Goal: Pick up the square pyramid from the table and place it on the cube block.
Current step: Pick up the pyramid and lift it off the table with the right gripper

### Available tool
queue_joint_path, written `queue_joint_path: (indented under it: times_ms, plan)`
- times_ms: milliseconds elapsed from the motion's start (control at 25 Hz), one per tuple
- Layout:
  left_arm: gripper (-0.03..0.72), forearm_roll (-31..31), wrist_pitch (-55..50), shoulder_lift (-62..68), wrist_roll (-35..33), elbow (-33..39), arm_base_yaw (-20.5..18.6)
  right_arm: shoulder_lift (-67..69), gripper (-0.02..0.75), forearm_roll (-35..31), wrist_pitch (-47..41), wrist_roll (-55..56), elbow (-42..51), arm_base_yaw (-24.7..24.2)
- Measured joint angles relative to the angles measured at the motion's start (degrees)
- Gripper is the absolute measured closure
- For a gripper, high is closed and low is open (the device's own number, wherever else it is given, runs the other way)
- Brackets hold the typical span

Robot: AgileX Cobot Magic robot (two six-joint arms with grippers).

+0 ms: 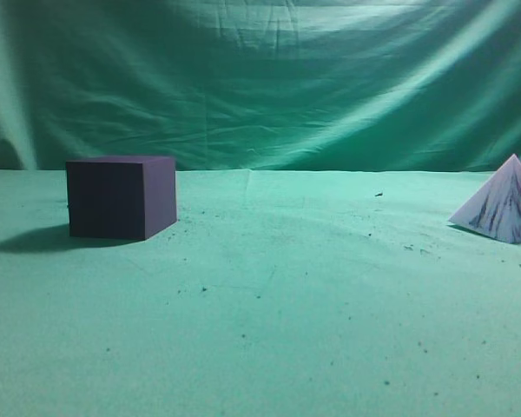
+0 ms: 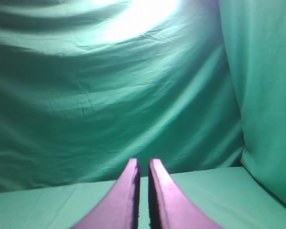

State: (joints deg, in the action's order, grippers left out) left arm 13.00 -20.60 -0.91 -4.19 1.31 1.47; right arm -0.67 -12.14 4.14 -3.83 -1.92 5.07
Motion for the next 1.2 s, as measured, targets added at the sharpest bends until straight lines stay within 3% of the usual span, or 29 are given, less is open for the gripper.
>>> queue_joint_path:
  times_ms: [360,560,600,760,880,1000,1040,1080,1200]
  plan:
    - [0.688,0.0,0.0,0.0,0.0,0.0,0.0,22.1,0.680,0.4,-31.7,-3.6,-26.1,0.0]
    - [0.688,0.0,0.0,0.0,0.0,0.0,0.0,38.1,0.680,-0.7,-48.9,-12.5,-35.8,0.0]
    - [0.688,0.0,0.0,0.0,0.0,0.0,0.0,41.8,0.738,-0.8,-52.1,-13.3,-37.7,0.0]
    - [0.688,0.0,0.0,0.0,0.0,0.0,0.0,53.6,0.738,-0.6,-56.9,-13.6,-42.6,4.5]
    - [0.688,0.0,0.0,0.0,0.0,0.0,0.0,60.2,0.738,1.5,-55.7,-12.3,-44.8,9.5]
    - [0.688,0.0,0.0,0.0,0.0,0.0,0.0,66.8,0.738,2.4,-53.8,-11.2,-46.2,10.7]
    - [0.688,0.0,0.0,0.0,0.0,0.0,0.0,69.2,0.680,2.6,-53.4,-11.0,-46.7,10.7]
    - [0.688,0.0,0.0,0.0,0.0,0.0,0.0,71.1,0.680,2.6,-53.1,-10.9,-47.3,10.7]
    - [0.688,0.0,0.0,0.0,0.0,0.0,0.0,77.7,0.442,2.8,-51.8,-10.6,-49.6,10.8]
